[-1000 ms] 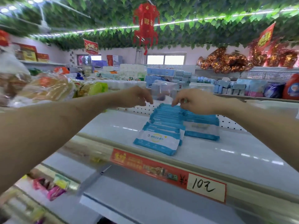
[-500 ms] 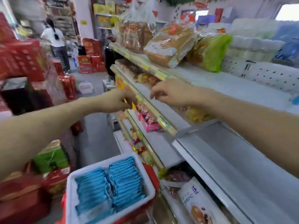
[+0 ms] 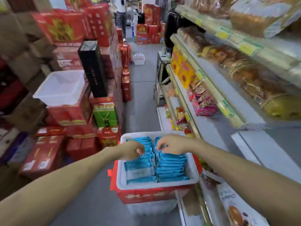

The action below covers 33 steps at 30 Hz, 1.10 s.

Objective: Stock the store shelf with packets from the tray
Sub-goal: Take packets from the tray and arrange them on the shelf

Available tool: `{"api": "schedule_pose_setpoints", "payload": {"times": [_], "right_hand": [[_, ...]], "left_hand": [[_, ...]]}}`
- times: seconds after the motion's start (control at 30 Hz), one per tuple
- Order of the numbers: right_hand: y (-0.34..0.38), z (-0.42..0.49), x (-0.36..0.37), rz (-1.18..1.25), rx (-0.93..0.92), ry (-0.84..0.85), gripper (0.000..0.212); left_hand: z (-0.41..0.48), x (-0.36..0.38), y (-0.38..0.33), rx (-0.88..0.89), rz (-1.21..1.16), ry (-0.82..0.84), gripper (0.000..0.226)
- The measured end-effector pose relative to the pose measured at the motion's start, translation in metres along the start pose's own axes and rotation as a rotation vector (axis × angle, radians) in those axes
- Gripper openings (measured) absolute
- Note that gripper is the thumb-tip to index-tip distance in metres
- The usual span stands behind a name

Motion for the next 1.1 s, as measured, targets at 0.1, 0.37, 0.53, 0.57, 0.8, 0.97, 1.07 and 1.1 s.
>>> {"api": "schedule_pose_setpoints", "payload": {"times": [0.1,0.37,0.53,0.57,0.8,0.97,1.07,1.1], "right_hand": [[-0.004,0.016,0.016,0.054,-0.029,0.004,0.026],[-0.023,0.023,0.024,0.125,-0.002,-0.007,0.022],[-0.043,0.022,0.029,0.158,0.058,0.01,0.02],[-0.045,0.023,0.03,0.157,0.062,0.011,0.02],[-0.043,0.031,0.036,0.166,0.06,0.013,0.021],[-0.031,0.038,0.037,0.164,0.022,0.007,0.022],[-0.025,0.042,0.039,0.172,0.021,0.018,0.021],[-0.024,0.043,0.04,0.174,0.024,0.021,0.021]], "left_hand": [[0.01,0.019,0.008,-0.002,0.014,0.049,0.038],[0.031,0.041,0.017,0.004,0.043,0.166,0.034],[0.033,0.054,0.01,0.058,0.047,0.302,0.042],[0.033,0.056,0.009,0.069,0.047,0.303,0.045],[0.031,0.062,0.011,0.122,0.032,0.272,0.052],[0.026,0.067,0.011,0.132,0.018,0.312,0.056],[0.024,0.072,0.01,0.129,0.055,0.347,0.053],[0.024,0.074,0.01,0.136,0.076,0.347,0.051]]}}
Point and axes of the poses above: each hand's wrist, its own z-axis towards the middle knuckle, its own x-axis out of the palm, y = z × x, the point moved 4 cm from there along z, towards the middle knuckle, and after that the axes turned 13 degrees about y, right-handed, at the moved point
